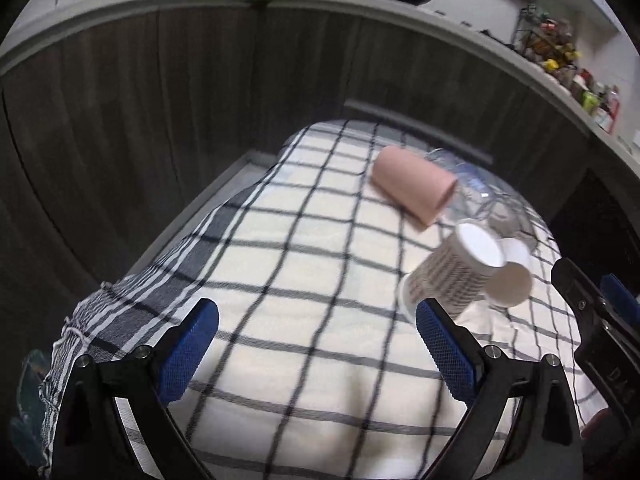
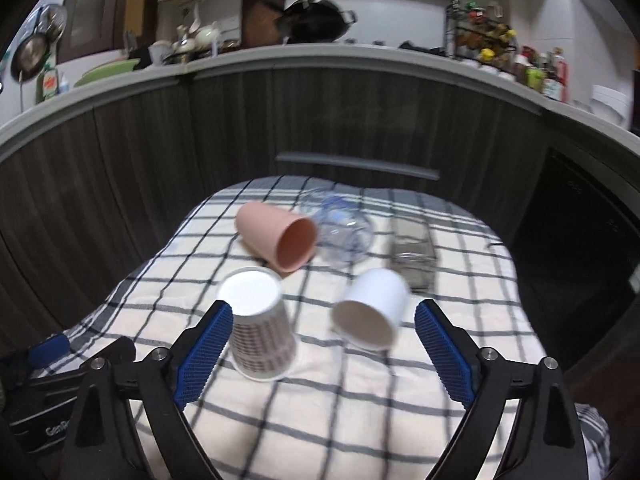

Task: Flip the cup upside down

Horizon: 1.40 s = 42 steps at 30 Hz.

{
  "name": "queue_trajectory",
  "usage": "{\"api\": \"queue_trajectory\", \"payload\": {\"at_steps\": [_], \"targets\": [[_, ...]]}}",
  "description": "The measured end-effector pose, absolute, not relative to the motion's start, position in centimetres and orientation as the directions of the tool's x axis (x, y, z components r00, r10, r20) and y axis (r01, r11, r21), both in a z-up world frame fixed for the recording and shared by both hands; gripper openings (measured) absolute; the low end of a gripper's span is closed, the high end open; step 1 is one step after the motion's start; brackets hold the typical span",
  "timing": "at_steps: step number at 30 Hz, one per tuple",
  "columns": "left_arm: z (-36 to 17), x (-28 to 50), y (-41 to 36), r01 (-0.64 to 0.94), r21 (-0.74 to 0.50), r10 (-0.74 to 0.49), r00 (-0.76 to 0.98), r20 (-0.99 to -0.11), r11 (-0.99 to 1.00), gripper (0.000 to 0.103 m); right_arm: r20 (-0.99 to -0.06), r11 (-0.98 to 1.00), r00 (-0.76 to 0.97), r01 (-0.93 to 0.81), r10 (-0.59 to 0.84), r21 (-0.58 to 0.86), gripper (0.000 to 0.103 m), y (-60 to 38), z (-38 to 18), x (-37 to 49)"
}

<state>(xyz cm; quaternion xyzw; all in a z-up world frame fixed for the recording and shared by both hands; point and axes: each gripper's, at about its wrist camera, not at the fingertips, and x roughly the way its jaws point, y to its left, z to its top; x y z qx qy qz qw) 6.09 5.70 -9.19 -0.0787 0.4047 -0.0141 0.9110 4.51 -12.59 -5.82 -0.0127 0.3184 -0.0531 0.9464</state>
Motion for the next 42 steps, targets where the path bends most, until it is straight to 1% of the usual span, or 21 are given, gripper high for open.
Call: {"api": "queue_trajectory", "payload": {"at_steps": [4,10,22,30,42], "targets": [[-8.1,5.0,4.1,0.03,-0.138,-0.117,0.723,-0.681,0.99,0.101,-0.588,0.989,0.797,0.137,-0.139,-0.048,0.094,-14.3,-4.8,2.7],[-7.2,3.8,2.6,0.095,-0.118,-0.148,0.762,-0.63,0.988,0.103,-0.564,0.984,0.809,0.176,-0.167,-0.039,0.094,-15.7,-4.2,0.1],[-6.4,2.0,0.7,0.139,-0.048,-0.141,0.801,-0.581,0.989,0.103,-0.513,0.975,0.834,0.221,-0.202,-0.025,0.094,-17.2,-3.6,-2.4],[-6.3,1.9,0.8,0.125,-0.031,-0.12,0.808,-0.576,0.992,0.103,-0.489,0.974,0.848,0.225,-0.205,-0.016,0.095,-17.5,-3.3,-2.9],[-6.2,1.8,0.7,0.125,-0.029,-0.119,0.812,-0.571,0.992,0.103,-0.485,0.975,0.851,0.222,-0.2,-0.011,0.095,-17.6,-3.3,-3.1]]}}
